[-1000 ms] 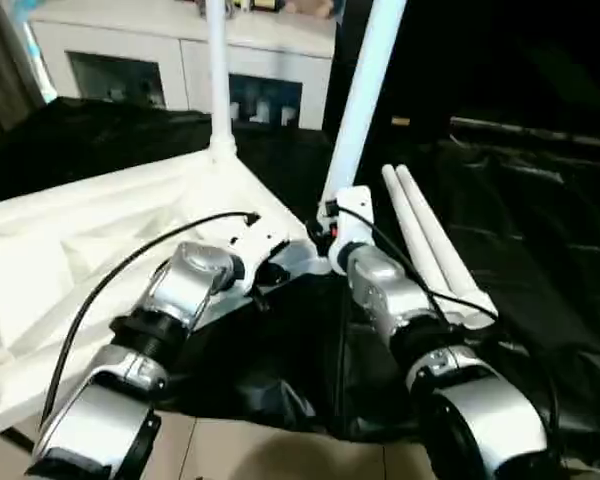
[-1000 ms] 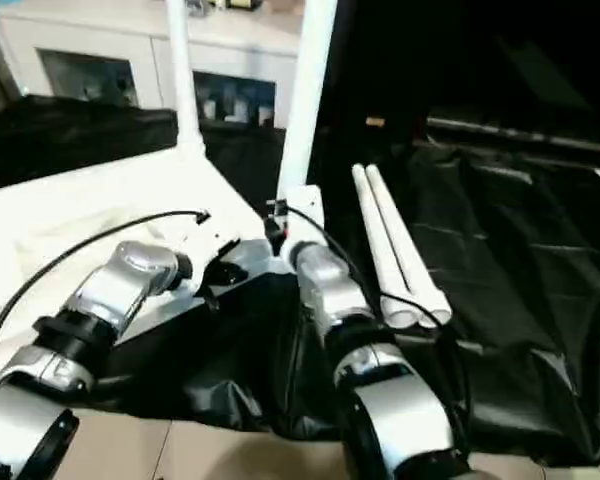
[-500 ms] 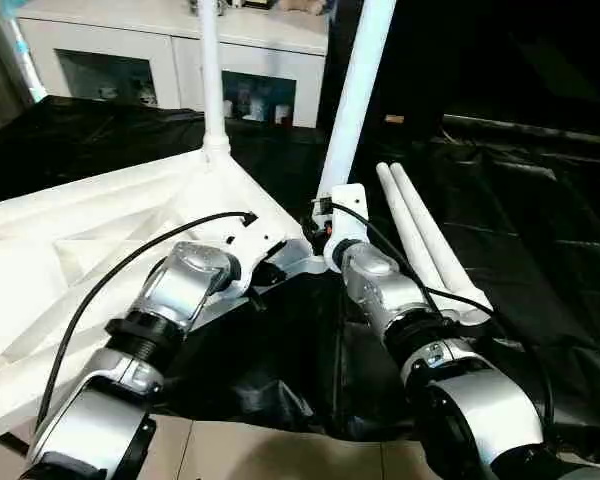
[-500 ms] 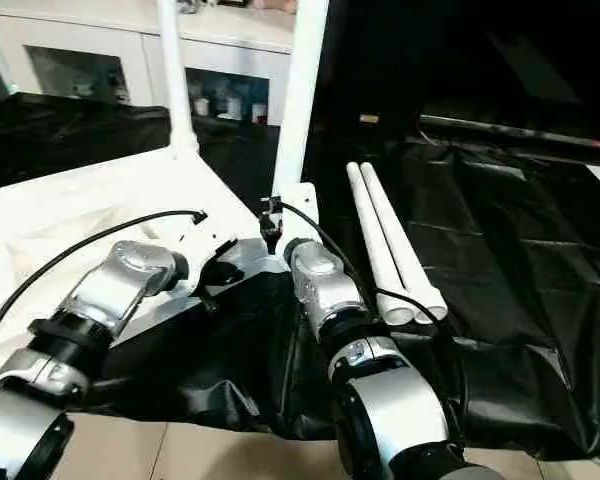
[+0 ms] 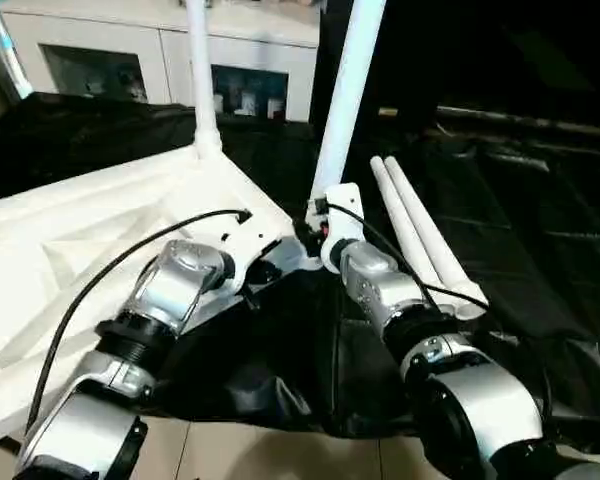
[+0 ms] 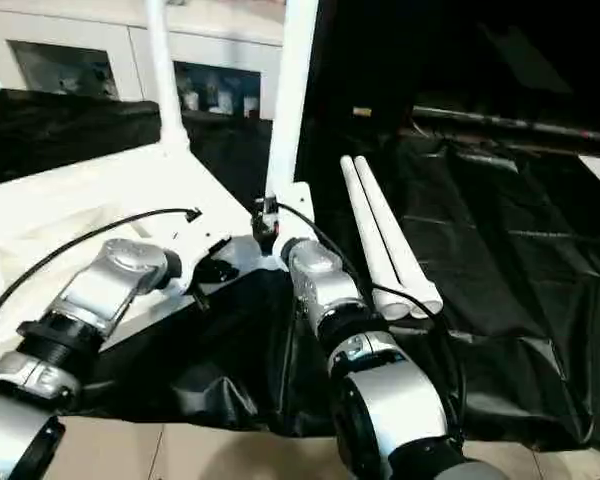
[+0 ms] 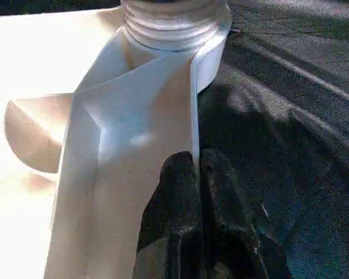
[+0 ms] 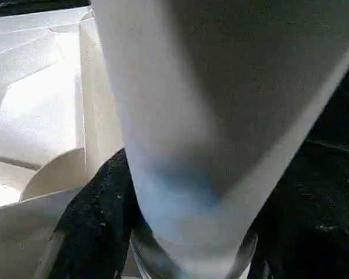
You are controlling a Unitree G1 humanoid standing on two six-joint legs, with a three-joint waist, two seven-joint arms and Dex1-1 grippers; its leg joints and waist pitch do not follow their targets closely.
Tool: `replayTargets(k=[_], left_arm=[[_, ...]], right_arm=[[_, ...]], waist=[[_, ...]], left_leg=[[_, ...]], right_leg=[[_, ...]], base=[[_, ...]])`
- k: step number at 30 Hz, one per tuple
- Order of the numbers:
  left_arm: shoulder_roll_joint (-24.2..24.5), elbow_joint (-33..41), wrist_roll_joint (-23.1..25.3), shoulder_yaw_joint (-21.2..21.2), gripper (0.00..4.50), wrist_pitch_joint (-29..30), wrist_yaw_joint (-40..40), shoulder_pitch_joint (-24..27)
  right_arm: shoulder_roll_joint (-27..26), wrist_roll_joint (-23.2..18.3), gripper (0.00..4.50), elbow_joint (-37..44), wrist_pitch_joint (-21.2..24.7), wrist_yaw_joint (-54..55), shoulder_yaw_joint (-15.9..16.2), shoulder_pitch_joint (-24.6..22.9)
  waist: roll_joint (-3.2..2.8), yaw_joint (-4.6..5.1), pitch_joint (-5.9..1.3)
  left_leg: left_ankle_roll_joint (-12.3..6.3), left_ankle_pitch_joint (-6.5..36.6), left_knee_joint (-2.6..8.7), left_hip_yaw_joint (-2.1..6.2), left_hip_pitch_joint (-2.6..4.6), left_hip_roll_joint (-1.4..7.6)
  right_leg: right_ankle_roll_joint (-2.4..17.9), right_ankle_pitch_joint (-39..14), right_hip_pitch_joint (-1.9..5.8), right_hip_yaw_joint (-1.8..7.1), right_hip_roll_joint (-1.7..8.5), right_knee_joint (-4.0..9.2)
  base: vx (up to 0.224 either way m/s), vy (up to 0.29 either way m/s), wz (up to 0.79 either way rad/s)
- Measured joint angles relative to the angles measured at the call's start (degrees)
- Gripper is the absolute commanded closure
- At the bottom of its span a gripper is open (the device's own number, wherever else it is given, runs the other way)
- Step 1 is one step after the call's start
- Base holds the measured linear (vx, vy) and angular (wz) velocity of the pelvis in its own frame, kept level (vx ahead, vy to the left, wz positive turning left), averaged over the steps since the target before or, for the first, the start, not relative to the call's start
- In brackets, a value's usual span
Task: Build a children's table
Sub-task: Insert table leg to table base
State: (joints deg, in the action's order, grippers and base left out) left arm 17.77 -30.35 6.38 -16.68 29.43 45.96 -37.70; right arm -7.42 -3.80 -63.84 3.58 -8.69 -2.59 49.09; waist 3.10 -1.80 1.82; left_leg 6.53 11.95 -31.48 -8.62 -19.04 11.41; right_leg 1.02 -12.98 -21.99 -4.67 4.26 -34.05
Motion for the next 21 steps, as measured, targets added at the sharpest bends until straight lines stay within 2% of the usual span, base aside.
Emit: replayTargets(k=[5,8,10,11,13,19,21], left_arm=[[1.0,1.3,0.0,0.1,4.5,-1.4,0.5,0.0],[1.6,1.9,0.0,0.3,4.5,-2.3,1.1,0.0],[2.3,2.8,-0.1,0.5,4.5,-3.5,1.8,0.6],[2.6,3.1,-0.1,0.7,4.5,-4.0,2.1,0.8],[3.3,3.8,-0.5,0.7,4.5,-5.7,3.1,1.0],[6.2,6.1,-2.3,0.6,4.5,-11.9,8.7,3.6],[7.4,8.0,-3.9,0.5,4.5,-14.0,12.6,5.7]], right_arm=[[0.2,-0.1,0.95,-1.4,-1.9,-2.5,-0.5,-0.1],[0.6,-0.1,0.56,-1.3,-3.2,-5.4,-0.5,-0.4],[1.7,-0.1,0.49,0.6,-4.0,-9.7,0.3,-1.8],[2.1,-0.1,0.31,1.1,-4.3,-11.0,0.6,-2.1],[3.9,0.1,0.31,3.6,-4.3,-14.8,2.0,-3.1],[11.4,0.2,0.31,15.6,-3.5,-28.8,6.5,-10.6],[15.7,-0.1,0.31,21.2,-2.0,-35.4,8.1,-14.5]], waist=[[0.02,-0.01,0.69],[-0.05,-0.02,0.96],[-0.13,-0.15,1.0],[-0.2,-0.19,1.04],[-0.29,-0.33,1.07],[-0.35,-0.81,1.12],[-0.4,-1.32,1.18]], left_leg=[[0.01,0.0,0.01,-0.13,-0.04,0.07],[-0.11,-0.2,-0.02,-0.53,-0.22,0.22],[-0.11,-0.2,0.0,-0.82,-0.32,0.44],[-0.1,-0.2,0.03,-0.88,-0.41,0.51],[-0.19,-0.9,0.11,-1.05,-0.89,0.56],[-1.32,-1.0,-0.15,-1.26,-1.11,0.46],[-1.55,-0.9,-0.36,-1.29,-1.19,0.46]], right_leg=[[0.1,0.1,-0.2,0.01,0.0,-0.03],[0.2,1.2,-0.33,0.14,0.01,-0.04],[0.2,1.7,-0.44,0.18,-0.04,-0.1],[0.2,1.6,-0.6,0.19,-0.1,-0.14],[0.3,1.4,-1.12,0.19,-0.16,-0.42],[0.4,1.3,-1.35,0.6,-0.19,-0.33],[0.4,1.3,-1.35,0.72,-0.17,-0.3]], base=[[0.0,0.0,0.0],[0.0,0.0,0.0],[0.0,0.0,0.0],[0.062,-0.018,-0.01],[0.063,-0.011,-0.03],[0.0,0.0,0.0],[0.0,0.0,0.0]])
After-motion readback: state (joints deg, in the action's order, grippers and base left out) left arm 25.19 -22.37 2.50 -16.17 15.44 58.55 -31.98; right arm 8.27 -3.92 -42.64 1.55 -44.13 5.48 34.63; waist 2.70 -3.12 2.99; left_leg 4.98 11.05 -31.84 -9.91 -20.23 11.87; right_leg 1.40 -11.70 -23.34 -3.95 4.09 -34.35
